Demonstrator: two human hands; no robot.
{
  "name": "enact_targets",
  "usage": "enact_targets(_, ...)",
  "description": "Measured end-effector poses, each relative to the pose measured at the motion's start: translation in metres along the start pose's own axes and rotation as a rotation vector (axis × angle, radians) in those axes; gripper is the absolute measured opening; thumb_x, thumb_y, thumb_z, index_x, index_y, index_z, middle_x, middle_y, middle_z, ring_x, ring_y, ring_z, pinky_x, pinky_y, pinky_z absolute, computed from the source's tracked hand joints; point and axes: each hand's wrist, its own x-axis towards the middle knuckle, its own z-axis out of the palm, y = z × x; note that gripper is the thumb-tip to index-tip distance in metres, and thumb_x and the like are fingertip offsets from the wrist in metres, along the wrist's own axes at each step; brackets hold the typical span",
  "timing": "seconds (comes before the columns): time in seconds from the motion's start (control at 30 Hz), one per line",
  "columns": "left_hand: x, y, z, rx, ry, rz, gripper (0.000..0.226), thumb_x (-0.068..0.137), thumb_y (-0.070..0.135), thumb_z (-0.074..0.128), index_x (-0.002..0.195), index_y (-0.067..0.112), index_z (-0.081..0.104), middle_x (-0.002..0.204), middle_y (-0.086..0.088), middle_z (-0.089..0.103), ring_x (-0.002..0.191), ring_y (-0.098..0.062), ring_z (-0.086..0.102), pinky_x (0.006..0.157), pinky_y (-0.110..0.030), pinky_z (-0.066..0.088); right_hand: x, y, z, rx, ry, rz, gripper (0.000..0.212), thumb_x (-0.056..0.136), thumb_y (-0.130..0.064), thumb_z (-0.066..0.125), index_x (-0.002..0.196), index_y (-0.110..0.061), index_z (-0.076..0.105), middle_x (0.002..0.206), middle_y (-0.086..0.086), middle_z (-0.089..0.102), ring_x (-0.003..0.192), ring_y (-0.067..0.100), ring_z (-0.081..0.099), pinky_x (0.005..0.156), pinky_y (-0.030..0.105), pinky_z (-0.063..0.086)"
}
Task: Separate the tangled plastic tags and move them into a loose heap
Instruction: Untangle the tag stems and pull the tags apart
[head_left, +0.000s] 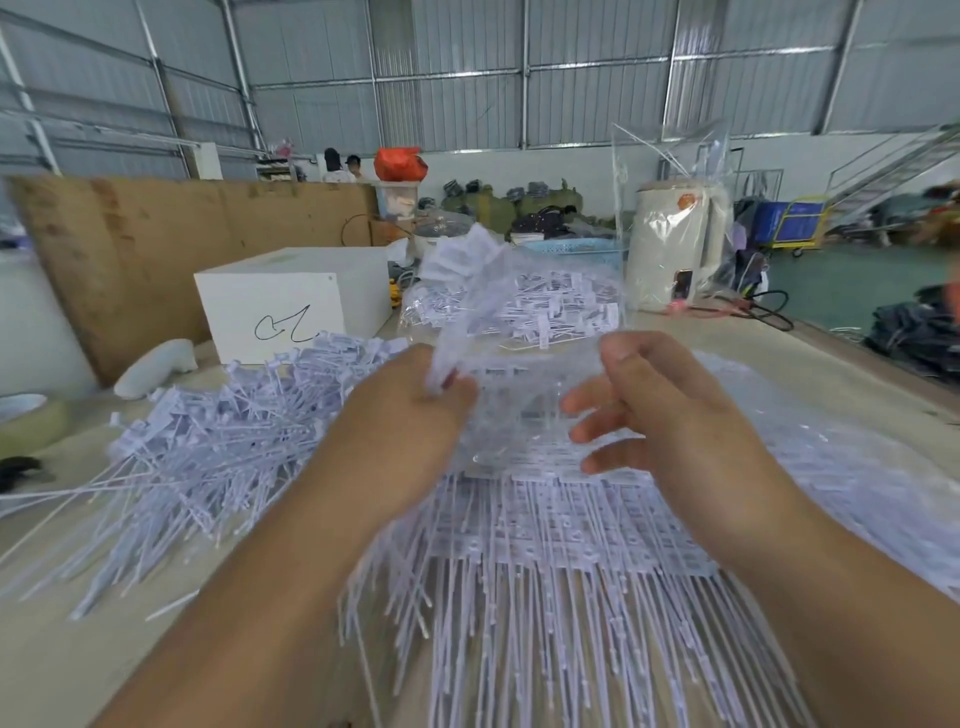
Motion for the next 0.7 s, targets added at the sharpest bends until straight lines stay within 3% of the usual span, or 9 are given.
enact_targets(0.1,0.015,-0.024,-0.014,0.426,0.052,-0.117,0.024,0.097,0.044,0.044,0.106,0.022,0.051,0.08,-0.001,0.061,0.075,-0.024,0.061,0.064,-0.034,0.045,0.001,0.01,-0.005,-0.463,-0.146,-0.037,0.014,0.087,-0.038,0.066,0.08,-0.025,0.066,0.07,0.0,0.067,0.062,0.022,0.062,0.062,0.037,0.052)
enact_targets(0.2,0.021,-0.035,-0.012,0.699,0.025,-0.228,0.042,0.096,0.045,0.04,0.127,0.017,0.045,0.111,-0.008,0.061,0.1,-0.031,0.058,0.076,-0.037,0.046,0.001,0.019,-0.005,-0.817,-0.265,-0.046,0.022,0.097,-0.028,0.054,0.078,-0.025,0.063,0.059,-0.01,0.061,0.047,0.006,0.053,0.049,0.02,0.043)
enact_targets(0.23,0.021,-0.034,-0.01,0.739,0.038,-0.239,0.047,0.095,0.047,0.041,0.131,0.017,0.044,0.12,-0.009,0.057,0.107,-0.032,0.056,0.079,-0.038,0.045,0.001,0.021,-0.005,-0.885,-0.294,-0.039,0.022,0.098,-0.028,0.051,0.081,-0.026,0.064,0.063,-0.01,0.063,0.052,0.005,0.056,0.052,0.02,0.045)
enact_targets(0.3,0.02,-0.032,-0.004,0.806,0.098,-0.209,0.056,0.093,0.052,0.045,0.136,0.017,0.043,0.13,-0.01,0.05,0.118,-0.034,0.048,0.088,-0.042,0.043,0.002,0.025,-0.005,-0.971,-0.353,-0.018,0.02,0.101,-0.029,0.047,0.097,-0.027,0.066,0.09,-0.009,0.067,0.077,0.006,0.063,0.072,0.024,0.051)
enact_targets(0.37,0.018,-0.03,0.001,0.873,0.179,-0.09,0.059,0.092,0.054,0.047,0.139,0.019,0.042,0.136,-0.01,0.044,0.125,-0.034,0.04,0.097,-0.046,0.038,0.002,0.028,-0.004,-1.043,-0.405,0.027,0.028,0.103,-0.03,0.044,0.124,-0.021,0.06,0.125,-0.003,0.059,0.111,0.014,0.059,0.094,0.029,0.047)
enact_targets(0.4,0.018,-0.03,0.004,0.875,0.173,0.002,0.057,0.093,0.051,0.046,0.142,0.023,0.039,0.141,-0.008,0.041,0.129,-0.033,0.036,0.102,-0.047,0.034,0.002,0.03,-0.004,-1.072,-0.421,0.047,0.033,0.103,-0.03,0.043,0.131,-0.018,0.055,0.133,0.0,0.054,0.117,0.018,0.056,0.099,0.032,0.046)
enact_targets(0.5,0.021,-0.04,0.013,0.883,-0.079,0.183,0.047,0.1,0.038,0.037,0.146,0.042,0.033,0.16,0.002,0.017,0.144,-0.028,0.012,0.116,-0.049,0.011,0.002,0.035,-0.004,-1.111,-0.437,0.056,0.038,0.104,-0.031,0.041,0.139,-0.017,0.047,0.14,0.002,0.047,0.121,0.021,0.052,0.098,0.032,0.045)
enact_targets(0.6,0.027,-0.052,0.014,0.901,-0.278,0.059,0.041,0.102,0.043,0.027,0.142,0.049,0.036,0.164,0.006,-0.001,0.148,-0.03,-0.006,0.119,-0.052,-0.005,0.003,0.04,-0.004,-1.152,-0.453,0.014,0.042,0.104,-0.03,0.04,0.145,-0.023,0.04,0.144,-0.005,0.042,0.131,0.016,0.036,0.104,0.029,0.036)
enact_targets(0.7,0.031,-0.056,0.013,0.895,-0.301,-0.022,0.043,0.102,0.044,0.025,0.145,0.048,0.032,0.164,0.007,-0.009,0.148,-0.032,-0.012,0.118,-0.054,-0.009,0.005,0.042,-0.004,-1.178,-0.42,0.0,0.038,0.103,-0.031,0.043,0.14,-0.023,0.045,0.137,-0.005,0.045,0.126,0.018,0.035,0.105,0.035,0.035)
